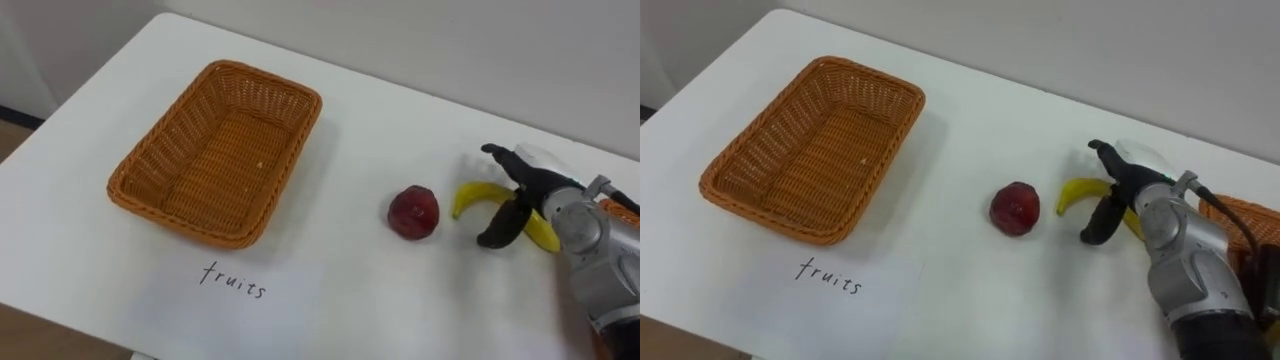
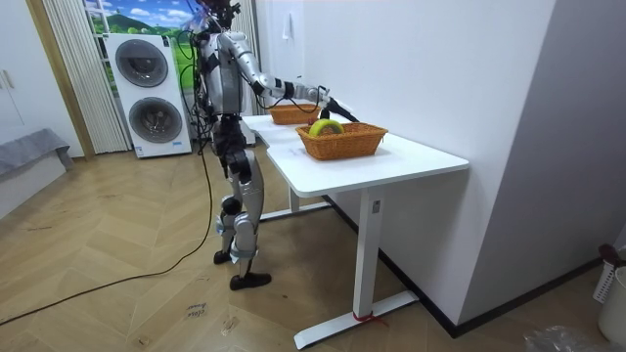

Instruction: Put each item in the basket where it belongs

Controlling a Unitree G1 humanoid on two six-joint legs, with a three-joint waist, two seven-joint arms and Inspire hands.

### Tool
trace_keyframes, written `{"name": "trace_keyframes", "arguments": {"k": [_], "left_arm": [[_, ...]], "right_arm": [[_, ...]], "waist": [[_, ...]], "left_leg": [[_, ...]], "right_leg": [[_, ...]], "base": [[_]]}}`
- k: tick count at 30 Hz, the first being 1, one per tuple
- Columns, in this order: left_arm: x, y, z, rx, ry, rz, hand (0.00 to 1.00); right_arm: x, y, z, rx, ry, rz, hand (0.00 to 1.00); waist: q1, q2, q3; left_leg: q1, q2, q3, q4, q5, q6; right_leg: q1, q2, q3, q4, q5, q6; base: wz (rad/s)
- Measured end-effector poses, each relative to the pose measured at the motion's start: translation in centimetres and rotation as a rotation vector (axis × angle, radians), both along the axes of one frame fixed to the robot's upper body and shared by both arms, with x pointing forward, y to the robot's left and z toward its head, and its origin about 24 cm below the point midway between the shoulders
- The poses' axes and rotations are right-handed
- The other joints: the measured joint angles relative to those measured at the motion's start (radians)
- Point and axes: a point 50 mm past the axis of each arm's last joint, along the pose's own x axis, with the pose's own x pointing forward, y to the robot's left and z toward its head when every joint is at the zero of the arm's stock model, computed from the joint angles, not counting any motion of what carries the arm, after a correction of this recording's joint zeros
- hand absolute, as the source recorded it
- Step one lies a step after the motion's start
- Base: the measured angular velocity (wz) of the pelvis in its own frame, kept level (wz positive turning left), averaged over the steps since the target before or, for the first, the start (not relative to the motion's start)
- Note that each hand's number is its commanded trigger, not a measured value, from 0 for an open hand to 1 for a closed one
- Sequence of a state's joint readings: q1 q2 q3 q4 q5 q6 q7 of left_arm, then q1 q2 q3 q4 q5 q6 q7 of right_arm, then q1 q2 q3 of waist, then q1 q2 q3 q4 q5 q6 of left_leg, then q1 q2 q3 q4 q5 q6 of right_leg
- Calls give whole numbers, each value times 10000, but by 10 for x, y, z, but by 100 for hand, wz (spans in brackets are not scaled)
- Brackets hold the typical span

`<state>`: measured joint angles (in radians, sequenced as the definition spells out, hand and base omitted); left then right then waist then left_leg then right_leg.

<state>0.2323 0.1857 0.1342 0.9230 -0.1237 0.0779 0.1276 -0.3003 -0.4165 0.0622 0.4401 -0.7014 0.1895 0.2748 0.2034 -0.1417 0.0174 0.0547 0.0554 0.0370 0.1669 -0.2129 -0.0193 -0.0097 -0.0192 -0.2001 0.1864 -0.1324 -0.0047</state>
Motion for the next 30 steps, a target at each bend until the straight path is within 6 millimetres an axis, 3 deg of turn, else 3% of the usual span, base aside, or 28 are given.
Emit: {"name": "trace_keyframes", "arguments": {"k": [13,14,15,16,24,30], "left_arm": [[1,-2,0,149,76,-355,0],[1,-2,0,157,78,-360,0],[3,-1,0,181,38,-390,0],[4,0,1,192,32,-398,0],[5,3,2,167,-6,-472,0],[10,4,3,103,-110,-560,0]], "right_arm": [[5,-5,-8,420,-150,-355,0],[6,-5,-8,469,-143,-352,7],[7,-4,-8,559,-129,-322,44],[8,-3,-8,603,-112,-244,100],[5,-5,-12,919,925,237,100],[2,-10,-18,648,933,-194,100]], "waist": [[41,58,3],[28,62,1],[-41,61,0],[-47,64,-1],[-67,8,-55],[105,26,-80]], "left_leg": [[-120,-8,-140,13,-1,-7],[-125,-11,-156,20,-1,-7],[-166,-20,-231,44,-1,-7],[-185,-24,-245,51,3,-12],[-174,-23,-264,47,17,-30],[-164,-7,-419,45,33,-54]], "right_leg": [[6,-35,-241,30,27,-32],[9,-36,-254,28,27,-31],[8,-47,-309,28,27,-31],[-4,-55,-340,27,27,-31],[9,-51,-370,22,34,-41],[84,-42,-528,-8,39,-48]], "base": [[3],[8],[9],[9],[1],[7]]}}
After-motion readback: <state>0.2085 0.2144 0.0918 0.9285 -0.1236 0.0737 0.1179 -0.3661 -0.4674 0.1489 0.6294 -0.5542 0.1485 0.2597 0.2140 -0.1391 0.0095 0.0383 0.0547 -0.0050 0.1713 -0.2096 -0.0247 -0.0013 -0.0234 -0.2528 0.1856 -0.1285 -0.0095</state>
